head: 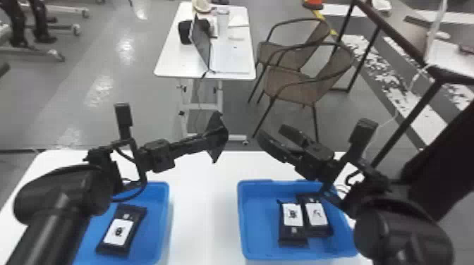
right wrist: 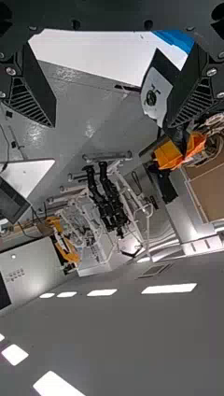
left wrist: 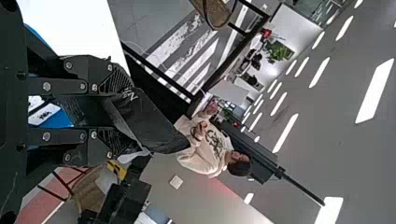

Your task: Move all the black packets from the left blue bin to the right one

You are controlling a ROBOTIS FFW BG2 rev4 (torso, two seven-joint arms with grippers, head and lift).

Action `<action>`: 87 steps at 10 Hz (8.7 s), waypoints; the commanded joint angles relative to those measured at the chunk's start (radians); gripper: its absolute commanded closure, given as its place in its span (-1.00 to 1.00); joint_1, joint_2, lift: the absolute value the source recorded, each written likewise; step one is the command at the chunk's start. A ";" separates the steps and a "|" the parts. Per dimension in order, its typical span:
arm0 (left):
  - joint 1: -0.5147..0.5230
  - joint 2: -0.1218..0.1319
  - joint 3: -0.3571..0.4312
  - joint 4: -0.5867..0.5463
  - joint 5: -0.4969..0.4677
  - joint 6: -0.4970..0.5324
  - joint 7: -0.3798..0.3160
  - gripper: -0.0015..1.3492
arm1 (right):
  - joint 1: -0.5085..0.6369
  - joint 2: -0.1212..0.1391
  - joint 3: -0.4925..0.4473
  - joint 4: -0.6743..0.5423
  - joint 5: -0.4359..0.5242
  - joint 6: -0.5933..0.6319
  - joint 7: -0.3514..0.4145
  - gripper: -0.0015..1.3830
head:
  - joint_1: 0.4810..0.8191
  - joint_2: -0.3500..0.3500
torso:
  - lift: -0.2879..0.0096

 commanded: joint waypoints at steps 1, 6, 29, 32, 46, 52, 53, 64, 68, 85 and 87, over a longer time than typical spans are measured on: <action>-0.018 -0.007 -0.019 0.017 -0.015 0.021 -0.009 0.40 | -0.033 -0.030 0.055 0.017 -0.007 -0.009 0.000 -0.80 | 0.27 -0.28 | 0.94; -0.078 -0.016 -0.114 0.057 -0.045 0.046 -0.018 0.40 | -0.090 -0.033 0.117 0.036 0.039 0.036 0.042 -0.80 | 0.27 -0.26 | 0.94; -0.060 -0.015 -0.134 0.047 -0.063 0.104 -0.064 -0.66 | -0.078 -0.004 0.038 0.078 0.099 0.010 0.043 0.85 | 0.27 -0.38 | 0.94; 0.057 -0.004 -0.027 -0.072 -0.074 0.155 -0.064 -0.83 | -0.051 -0.001 -0.040 0.123 0.120 -0.010 0.023 0.85 | 0.27 -0.41 | 0.94; 0.243 0.005 0.286 -0.236 -0.163 0.206 -0.015 -0.81 | -0.022 -0.028 -0.195 0.447 0.195 -0.177 -0.064 -0.83 | 0.27 -0.26 | 0.94; 0.215 -0.035 0.297 -0.248 -0.666 0.462 0.007 -0.81 | 0.091 0.014 -0.213 0.042 0.051 -0.148 -0.089 -0.84 | 0.27 -0.15 | 0.94; 0.215 -0.064 0.297 -0.249 -0.736 0.499 0.013 -0.81 | 0.094 0.014 -0.213 0.042 0.034 -0.145 -0.089 -0.84 | 0.27 -0.15 | 0.94; 0.212 -0.013 0.278 -0.251 -1.011 0.621 0.039 -1.00 | 0.096 0.014 -0.184 0.095 -0.023 -0.145 -0.086 -0.84 | 0.27 0.21 | 0.94; 0.103 -0.024 0.268 -0.022 -1.020 0.460 0.045 -1.00 | 0.084 0.014 -0.179 0.112 -0.030 -0.145 -0.072 -0.84 | 0.27 0.21 | 0.94; 0.011 0.004 0.148 0.114 -1.043 0.419 0.002 0.19 | 0.085 0.014 -0.163 0.146 -0.081 -0.145 -0.061 -0.84 | 0.27 0.11 | 0.94; 0.077 -0.001 0.145 -0.055 -1.048 0.469 -0.056 0.21 | 0.085 0.014 -0.163 0.147 -0.090 -0.145 -0.061 -0.84 | 0.27 0.11 | 0.94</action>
